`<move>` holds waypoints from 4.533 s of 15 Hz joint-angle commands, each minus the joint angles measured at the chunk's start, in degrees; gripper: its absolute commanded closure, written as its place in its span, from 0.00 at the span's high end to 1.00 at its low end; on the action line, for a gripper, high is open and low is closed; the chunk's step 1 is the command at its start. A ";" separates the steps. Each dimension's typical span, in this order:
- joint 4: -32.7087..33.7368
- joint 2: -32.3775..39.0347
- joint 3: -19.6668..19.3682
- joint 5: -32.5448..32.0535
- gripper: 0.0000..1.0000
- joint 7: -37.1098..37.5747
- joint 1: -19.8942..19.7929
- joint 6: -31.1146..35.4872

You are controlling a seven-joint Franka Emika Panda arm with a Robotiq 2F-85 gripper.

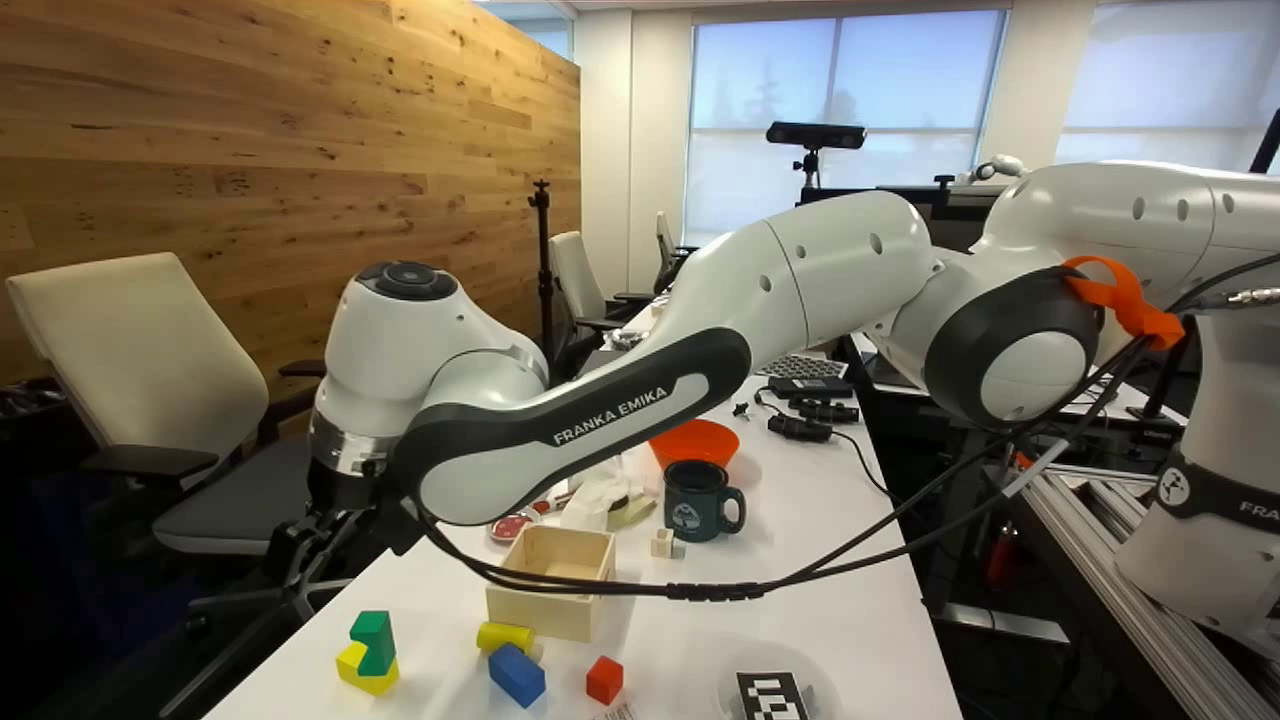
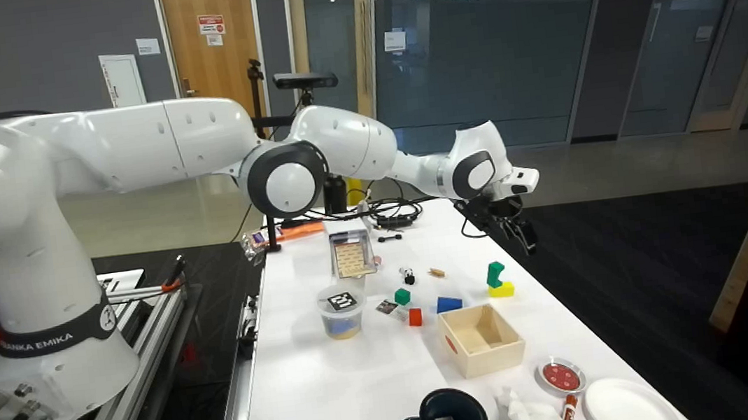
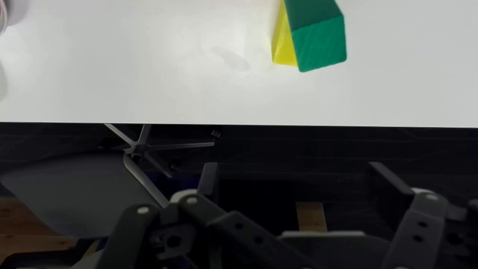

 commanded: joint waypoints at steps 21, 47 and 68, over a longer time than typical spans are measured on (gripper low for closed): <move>-1.14 -3.16 4.52 1.87 1.00 -16.02 -7.40 6.43; -0.69 -6.96 6.81 2.49 1.00 -37.80 -13.50 -22.16; -0.11 -13.35 10.09 4.39 1.00 -58.34 -18.24 -26.69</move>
